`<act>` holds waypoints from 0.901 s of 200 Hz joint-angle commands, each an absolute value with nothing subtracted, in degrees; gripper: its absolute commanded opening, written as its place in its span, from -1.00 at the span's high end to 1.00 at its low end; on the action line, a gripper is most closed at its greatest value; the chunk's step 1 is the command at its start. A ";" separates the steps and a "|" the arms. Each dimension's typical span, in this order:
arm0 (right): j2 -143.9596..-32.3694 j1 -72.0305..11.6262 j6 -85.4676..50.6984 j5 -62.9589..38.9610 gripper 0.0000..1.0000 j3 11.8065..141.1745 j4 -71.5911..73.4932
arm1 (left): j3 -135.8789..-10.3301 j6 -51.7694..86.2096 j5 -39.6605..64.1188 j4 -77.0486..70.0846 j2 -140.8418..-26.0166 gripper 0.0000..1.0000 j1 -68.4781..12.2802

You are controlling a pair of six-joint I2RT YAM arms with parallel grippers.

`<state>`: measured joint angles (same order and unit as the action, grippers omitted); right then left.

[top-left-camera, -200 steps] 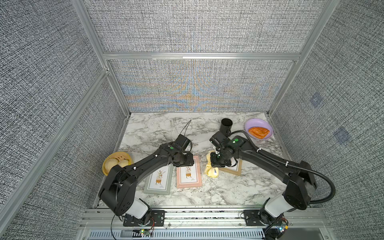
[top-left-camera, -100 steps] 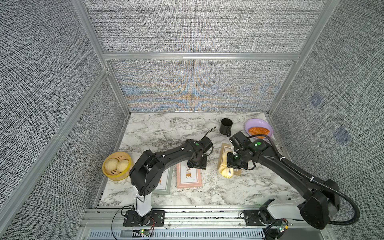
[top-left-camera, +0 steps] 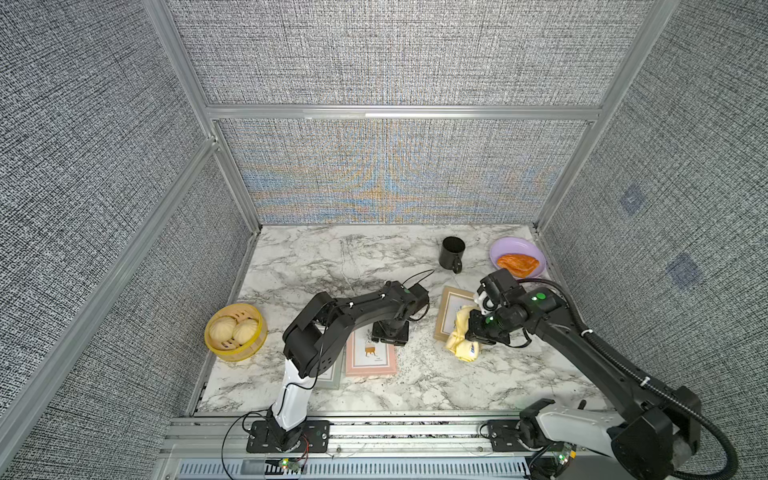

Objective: Wipe the picture frame with a cloth
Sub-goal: Move the picture frame to the center of the board.

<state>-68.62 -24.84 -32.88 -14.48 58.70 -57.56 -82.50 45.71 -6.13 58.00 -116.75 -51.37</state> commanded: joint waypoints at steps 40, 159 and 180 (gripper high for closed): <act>-68.33 -20.52 -28.50 -17.58 1.00 58.45 -59.17 | -89.40 43.37 -8.44 59.90 -116.30 -0.14 -53.34; -63.13 -12.41 -28.70 -17.87 1.00 58.01 -62.96 | -109.97 34.72 4.89 44.74 -130.06 -0.29 -56.07; -62.50 -12.22 -28.94 -17.36 1.00 58.25 -63.80 | -112.07 34.63 5.78 45.13 -132.36 -0.29 -56.07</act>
<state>-63.18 -12.36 -28.45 -17.72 58.02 -61.91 -110.32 36.16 3.62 45.25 -130.56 -56.10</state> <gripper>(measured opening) 0.084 0.645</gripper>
